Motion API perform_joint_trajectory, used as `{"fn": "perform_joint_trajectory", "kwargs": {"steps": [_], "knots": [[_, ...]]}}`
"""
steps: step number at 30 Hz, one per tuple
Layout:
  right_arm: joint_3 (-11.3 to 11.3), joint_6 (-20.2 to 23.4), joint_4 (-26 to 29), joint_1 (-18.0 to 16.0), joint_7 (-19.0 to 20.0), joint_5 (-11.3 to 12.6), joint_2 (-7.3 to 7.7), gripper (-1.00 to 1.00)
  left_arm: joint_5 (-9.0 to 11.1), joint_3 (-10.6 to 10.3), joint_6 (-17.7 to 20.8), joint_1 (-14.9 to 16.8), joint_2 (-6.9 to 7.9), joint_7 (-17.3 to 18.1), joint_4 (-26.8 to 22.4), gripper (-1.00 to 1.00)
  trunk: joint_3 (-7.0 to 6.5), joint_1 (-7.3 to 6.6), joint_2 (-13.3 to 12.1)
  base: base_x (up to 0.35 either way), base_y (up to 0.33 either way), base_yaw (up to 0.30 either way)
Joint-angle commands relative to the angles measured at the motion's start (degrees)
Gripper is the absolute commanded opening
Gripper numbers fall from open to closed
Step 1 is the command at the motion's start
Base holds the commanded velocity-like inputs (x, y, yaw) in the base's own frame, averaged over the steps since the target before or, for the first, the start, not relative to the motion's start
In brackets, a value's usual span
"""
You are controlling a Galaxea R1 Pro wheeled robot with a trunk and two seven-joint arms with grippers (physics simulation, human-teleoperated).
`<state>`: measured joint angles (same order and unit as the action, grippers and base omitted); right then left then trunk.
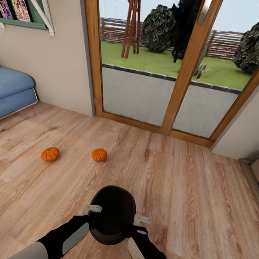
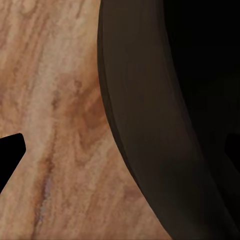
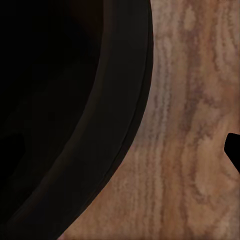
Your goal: Place each of the two pumpkins and all three candles from the living room inside a cabinet in the living room (use any cabinet), then make sure every cabinet is closed, and position the cauldron so it is next to a table in the living room.
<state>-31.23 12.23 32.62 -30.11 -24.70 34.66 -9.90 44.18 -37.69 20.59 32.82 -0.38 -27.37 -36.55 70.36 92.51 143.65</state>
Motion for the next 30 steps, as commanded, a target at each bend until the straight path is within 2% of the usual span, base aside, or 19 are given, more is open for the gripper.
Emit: {"fn": "perform_joint_trajectory", "kwargs": {"steps": [1,4,5,27,28,30], "knots": [[-0.33,0.25,0.07,-0.04,-0.53,0.41,0.06,1.0,0.47,-0.28,0.08,0.05,0.06,-0.49,-0.1,1.0,0.05,-0.01,0.02,0.0,0.0,0.0],[-0.33,0.25,0.07,-0.04,-0.53,0.43,0.06,1.0,0.47,-0.28,0.07,0.05,0.05,-0.49,-0.1,1.0,0.05,-0.01,0.02,0.0,0.0,0.0],[-0.33,0.25,0.07,-0.04,-0.53,0.43,0.06,-1.0,0.47,-0.28,0.08,0.05,0.06,-0.49,-0.1,1.0,0.05,-0.01,0.02,0.0,0.0,0.0],[-0.33,0.34,0.0,-0.04,-0.53,0.5,0.06,-1.0,0.55,-0.32,-0.7,0.05,0.05,-0.49,-0.1,1.0,0.05,-0.01,0.02,0.0,0.0,0.0],[-0.33,0.34,0.01,-0.02,-0.53,0.5,0.06,-1.0,0.55,-0.32,-0.87,0.05,0.04,-0.49,-0.1,-1.0,0.05,-0.01,0.02,0.0,0.0,0.0],[-0.33,0.34,0.03,-0.03,-0.53,0.5,0.06,-1.0,0.55,-0.3,-1.07,0.05,0.04,-0.49,-0.1,-1.0,0.05,-0.01,0.02,0.0,0.0,0.0]]}}
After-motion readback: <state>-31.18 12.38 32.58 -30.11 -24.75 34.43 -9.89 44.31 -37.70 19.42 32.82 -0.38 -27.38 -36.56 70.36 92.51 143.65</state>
